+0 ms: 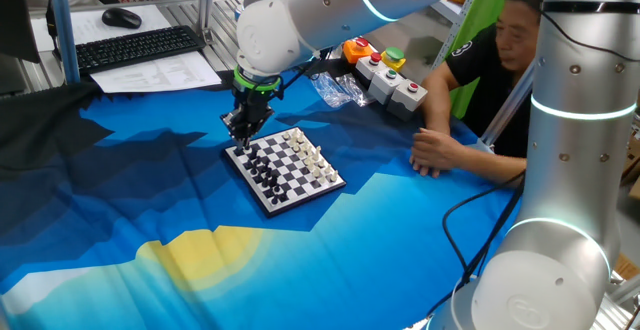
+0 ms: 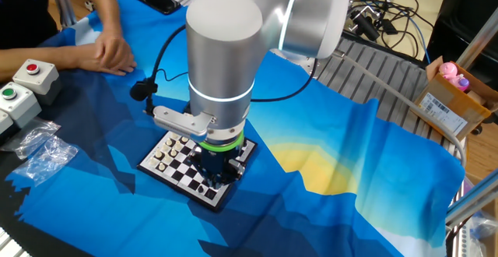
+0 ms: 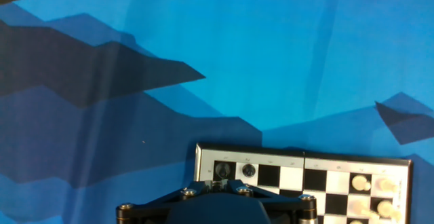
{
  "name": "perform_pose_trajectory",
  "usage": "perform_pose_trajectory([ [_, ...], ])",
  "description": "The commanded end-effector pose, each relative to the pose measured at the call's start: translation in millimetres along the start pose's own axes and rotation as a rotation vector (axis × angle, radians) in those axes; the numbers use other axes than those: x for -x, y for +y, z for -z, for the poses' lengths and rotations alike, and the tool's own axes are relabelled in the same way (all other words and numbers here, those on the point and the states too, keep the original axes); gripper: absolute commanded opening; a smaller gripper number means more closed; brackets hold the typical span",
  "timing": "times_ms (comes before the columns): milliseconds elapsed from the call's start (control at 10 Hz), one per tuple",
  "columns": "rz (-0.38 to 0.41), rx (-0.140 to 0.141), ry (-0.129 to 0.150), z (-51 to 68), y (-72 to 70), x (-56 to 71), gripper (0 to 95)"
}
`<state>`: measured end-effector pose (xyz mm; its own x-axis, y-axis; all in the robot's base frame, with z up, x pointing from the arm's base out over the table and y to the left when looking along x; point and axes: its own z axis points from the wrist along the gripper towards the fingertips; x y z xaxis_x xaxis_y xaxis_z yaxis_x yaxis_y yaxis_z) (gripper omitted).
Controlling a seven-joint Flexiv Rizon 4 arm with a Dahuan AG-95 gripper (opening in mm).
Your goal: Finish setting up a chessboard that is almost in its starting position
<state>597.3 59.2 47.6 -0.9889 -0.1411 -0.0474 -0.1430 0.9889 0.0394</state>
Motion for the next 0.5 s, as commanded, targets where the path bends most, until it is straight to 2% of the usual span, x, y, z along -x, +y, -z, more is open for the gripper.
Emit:
perform_pose_trajectory([
  [100,0.000,-0.007,-0.006,-3.8,1.0,-3.3,0.0],
  [500,0.005,-0.007,-0.011,-8.8,0.1,-5.3,0.0],
])
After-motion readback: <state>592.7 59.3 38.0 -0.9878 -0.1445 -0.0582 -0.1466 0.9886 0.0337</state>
